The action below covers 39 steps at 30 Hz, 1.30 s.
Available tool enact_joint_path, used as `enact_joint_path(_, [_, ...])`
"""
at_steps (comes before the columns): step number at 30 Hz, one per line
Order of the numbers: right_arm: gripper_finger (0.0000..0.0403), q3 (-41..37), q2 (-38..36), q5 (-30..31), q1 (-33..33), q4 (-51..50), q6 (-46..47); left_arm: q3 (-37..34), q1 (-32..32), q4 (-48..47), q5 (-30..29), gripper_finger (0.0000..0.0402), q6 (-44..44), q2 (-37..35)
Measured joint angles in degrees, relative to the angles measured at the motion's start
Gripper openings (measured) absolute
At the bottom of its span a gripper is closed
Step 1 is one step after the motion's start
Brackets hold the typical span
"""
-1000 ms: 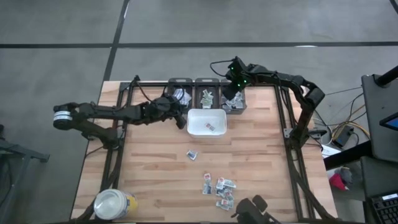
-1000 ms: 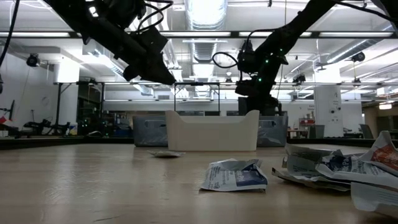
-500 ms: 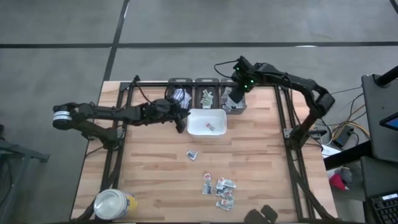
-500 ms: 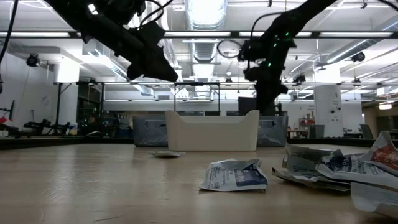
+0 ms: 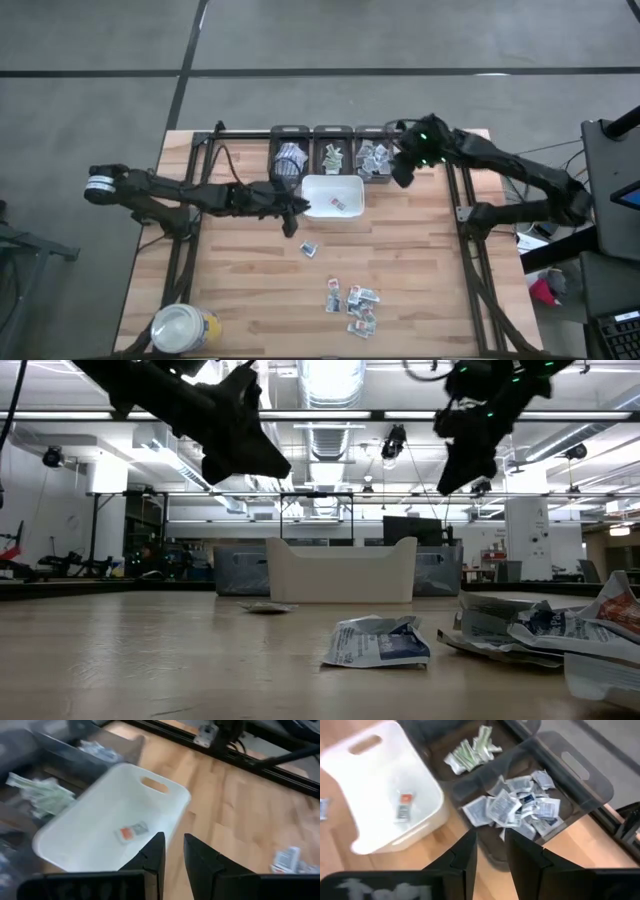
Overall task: Pick & Place First Aid Supplies
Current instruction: Put the white alcohol pad into the right black bin
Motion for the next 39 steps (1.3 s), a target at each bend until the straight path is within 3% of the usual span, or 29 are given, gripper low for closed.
enact_joint_path(13, [0.0077,-18.0,-24.2,-0.1,6.8,9.6,14.3,2.4,-11.3,-1.2,-2.3,0.0064,-5.0,8.4])
enact_joint_path(24, [0.0088,-23.6,-32.4,0.0,10.9,10.1,19.1,15.4,-12.8,-26.2,-1.2,0.0064,-3.6,21.3])
enact_joint_path(28, [0.0093,-24.3,-33.3,0.0,11.1,10.1,19.2,18.0,-13.1,-28.9,1.3,0.0064,-6.7,22.9])
enact_joint_path(31, [0.0095,-24.4,-33.1,0.1,11.1,10.1,19.2,18.5,-13.2,-29.4,1.6,0.0064,-14.0,23.5])
enact_joint_path(36, [0.0093,-24.5,-33.1,0.1,11.1,10.1,19.0,18.5,-12.3,-31.4,3.3,0.0064,-35.2,23.9])
enact_joint_path(39, [0.0088,-24.5,-33.1,0.2,11.1,10.1,18.7,18.5,-12.0,-32.9,4.4,0.0064,-43.4,24.6])
